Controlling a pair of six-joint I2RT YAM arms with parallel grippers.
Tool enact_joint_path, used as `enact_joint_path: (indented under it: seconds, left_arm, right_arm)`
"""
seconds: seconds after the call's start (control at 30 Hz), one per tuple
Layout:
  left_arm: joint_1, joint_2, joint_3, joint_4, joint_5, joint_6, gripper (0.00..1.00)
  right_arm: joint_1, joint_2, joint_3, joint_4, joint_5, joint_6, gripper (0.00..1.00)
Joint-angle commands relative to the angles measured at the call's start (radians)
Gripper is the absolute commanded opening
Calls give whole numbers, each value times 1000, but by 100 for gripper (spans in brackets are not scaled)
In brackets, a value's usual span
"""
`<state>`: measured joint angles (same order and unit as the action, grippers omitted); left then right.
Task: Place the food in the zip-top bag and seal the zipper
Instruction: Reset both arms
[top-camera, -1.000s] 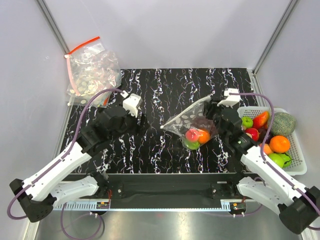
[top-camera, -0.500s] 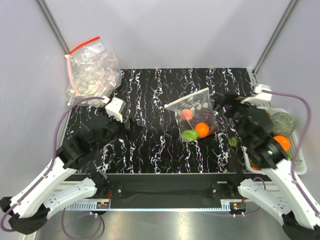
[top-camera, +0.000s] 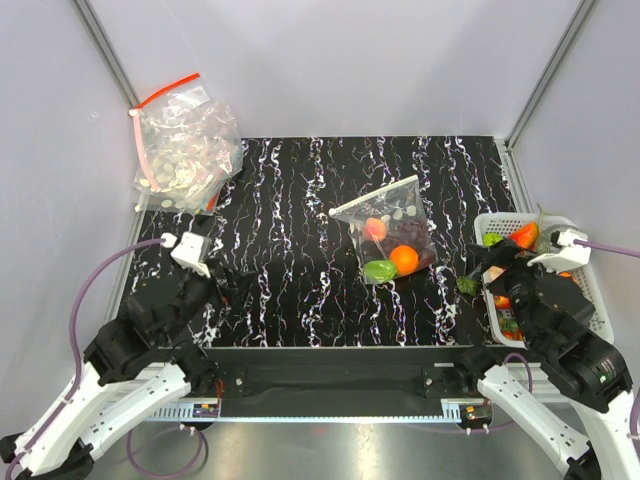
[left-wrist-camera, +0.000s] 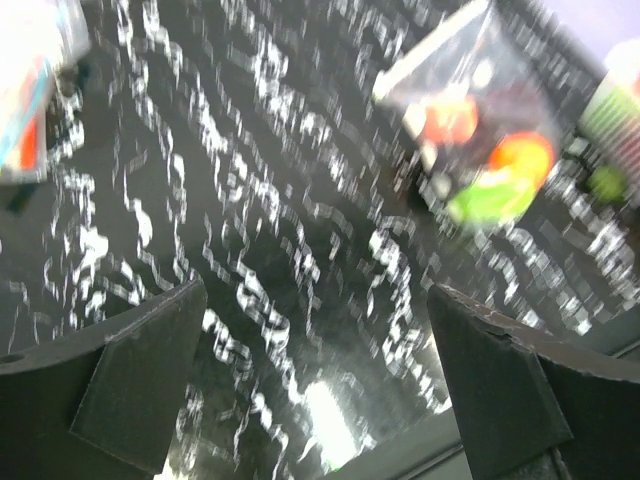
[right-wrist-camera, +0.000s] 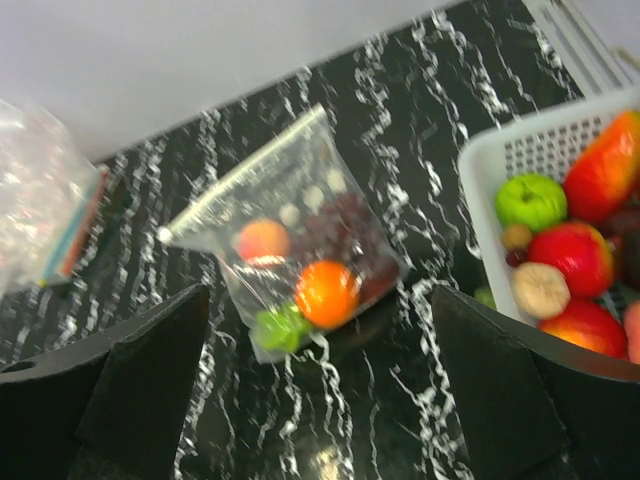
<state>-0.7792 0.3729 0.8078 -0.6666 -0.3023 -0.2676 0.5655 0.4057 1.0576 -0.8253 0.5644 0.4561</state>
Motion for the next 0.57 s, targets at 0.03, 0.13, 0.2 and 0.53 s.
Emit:
enact_joint_path:
  seconds: [0.03,0.13,0.2,0.53]
  left_arm:
    - [4,-23,-36,-11,8,-13,99]
    - [4,-16,-47,4,15,-12,99]
    - [3,-2,-44,-1,20,-12,99]
    - [3,20,-45,-5,25,-15,99]
  right_arm:
    - [-1,-24,-33,-135,28,79,100]
    - [-1,-54,-53,-106,-17,69,100]
    - [0,-57,-61,-109,-5,76,100]
    - [-1,-22,-73,-98,-24,72,100]
